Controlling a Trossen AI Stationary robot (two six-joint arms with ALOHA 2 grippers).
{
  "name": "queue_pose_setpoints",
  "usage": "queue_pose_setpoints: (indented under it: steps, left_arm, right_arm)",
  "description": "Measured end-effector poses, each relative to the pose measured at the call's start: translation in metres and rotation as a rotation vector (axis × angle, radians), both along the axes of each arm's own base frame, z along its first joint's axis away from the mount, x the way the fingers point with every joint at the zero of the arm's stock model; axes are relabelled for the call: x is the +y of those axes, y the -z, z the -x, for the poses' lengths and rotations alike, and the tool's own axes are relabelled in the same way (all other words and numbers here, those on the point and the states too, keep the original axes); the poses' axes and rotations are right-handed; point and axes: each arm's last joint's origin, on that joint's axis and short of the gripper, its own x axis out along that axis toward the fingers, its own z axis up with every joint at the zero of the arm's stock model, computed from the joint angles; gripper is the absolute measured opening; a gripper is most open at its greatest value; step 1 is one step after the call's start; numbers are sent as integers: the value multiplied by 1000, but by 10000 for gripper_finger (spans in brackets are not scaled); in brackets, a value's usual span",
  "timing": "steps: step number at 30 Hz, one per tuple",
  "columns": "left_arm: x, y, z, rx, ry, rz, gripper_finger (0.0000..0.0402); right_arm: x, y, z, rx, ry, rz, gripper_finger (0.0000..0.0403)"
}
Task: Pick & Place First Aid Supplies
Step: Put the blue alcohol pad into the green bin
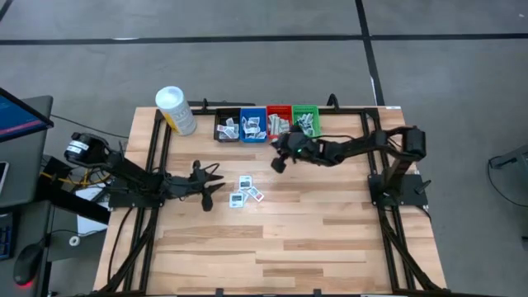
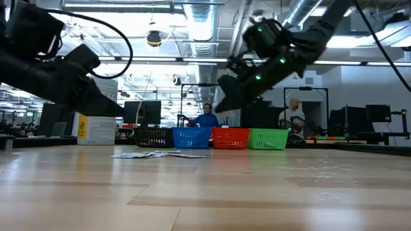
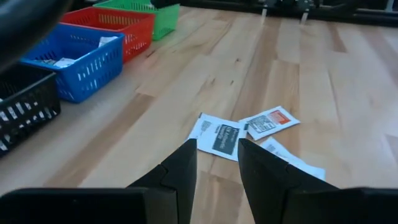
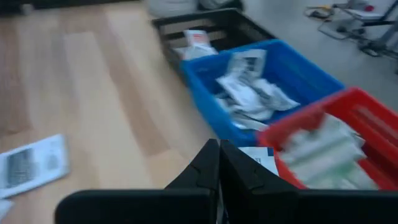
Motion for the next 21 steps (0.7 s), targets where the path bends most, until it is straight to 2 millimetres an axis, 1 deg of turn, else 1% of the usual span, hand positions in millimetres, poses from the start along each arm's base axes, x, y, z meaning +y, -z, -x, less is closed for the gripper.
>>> queue_pose_setpoints:
  steps: [3,7,10,13,17,21]
  left_arm:
    - [6,0,-2,10,4,-11,118]
    - [15,0,-4,18,9,-18,118]
    - [22,-1,-5,25,10,-34,118]
    - [29,-3,-5,19,-13,-69,118]
    - [38,-8,-7,-10,-43,-130,117]
    - [47,-16,-9,-70,-4,-186,118]
  right_arm:
    - [-15,0,21,-35,55,6,1]
    - [-32,-11,50,-95,139,13,1]
    - [-42,-16,67,-114,155,-1,1]
    - [-50,-22,79,-140,162,-10,1]
    - [-62,-25,91,-120,190,-12,1]
    - [-76,-29,103,-110,247,-16,1]
